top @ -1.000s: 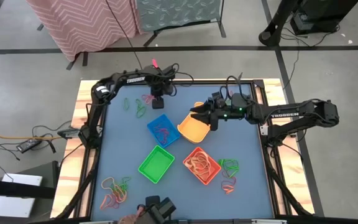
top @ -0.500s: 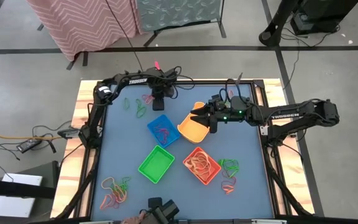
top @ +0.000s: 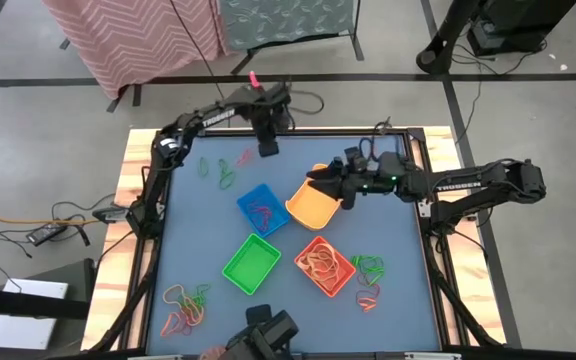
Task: Sort rubber bands into baskets
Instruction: Put the red rubber band into the blue bin
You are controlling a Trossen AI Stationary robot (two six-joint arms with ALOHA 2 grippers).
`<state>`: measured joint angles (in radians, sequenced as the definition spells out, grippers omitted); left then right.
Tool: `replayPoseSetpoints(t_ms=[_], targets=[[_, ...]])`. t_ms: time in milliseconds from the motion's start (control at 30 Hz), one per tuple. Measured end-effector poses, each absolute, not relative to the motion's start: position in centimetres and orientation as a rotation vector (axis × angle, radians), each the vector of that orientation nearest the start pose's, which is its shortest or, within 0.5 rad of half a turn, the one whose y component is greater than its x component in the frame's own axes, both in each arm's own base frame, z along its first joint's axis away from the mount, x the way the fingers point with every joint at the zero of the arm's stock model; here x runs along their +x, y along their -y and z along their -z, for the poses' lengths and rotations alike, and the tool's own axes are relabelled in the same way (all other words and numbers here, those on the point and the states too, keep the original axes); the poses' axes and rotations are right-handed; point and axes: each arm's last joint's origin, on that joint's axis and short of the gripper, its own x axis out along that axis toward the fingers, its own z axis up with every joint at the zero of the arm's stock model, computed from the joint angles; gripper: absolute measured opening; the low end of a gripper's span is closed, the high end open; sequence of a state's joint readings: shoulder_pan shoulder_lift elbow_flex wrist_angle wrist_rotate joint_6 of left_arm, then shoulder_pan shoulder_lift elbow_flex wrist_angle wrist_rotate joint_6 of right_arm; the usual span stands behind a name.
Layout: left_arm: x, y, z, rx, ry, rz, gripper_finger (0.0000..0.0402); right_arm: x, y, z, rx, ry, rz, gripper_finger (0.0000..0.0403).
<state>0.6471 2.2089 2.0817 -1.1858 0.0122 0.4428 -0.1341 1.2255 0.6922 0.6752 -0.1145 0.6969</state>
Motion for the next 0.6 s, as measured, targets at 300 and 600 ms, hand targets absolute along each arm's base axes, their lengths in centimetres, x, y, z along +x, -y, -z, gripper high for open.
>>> replayPoseSetpoints(t_ms=[300, 600], targets=[[36.7, -21.4, -32.9, -0.279, -1.211, -0.007, 0.0001, 25.3, 4.1, -32.1, 0.587, 0.382, -0.138, 0.0246], [34.9, -10.1, -37.1, -0.244, -1.132, 0.094, 0.0, 23.6, 6.1, -33.3, 0.52, 0.414, -0.172, 0.0246]])
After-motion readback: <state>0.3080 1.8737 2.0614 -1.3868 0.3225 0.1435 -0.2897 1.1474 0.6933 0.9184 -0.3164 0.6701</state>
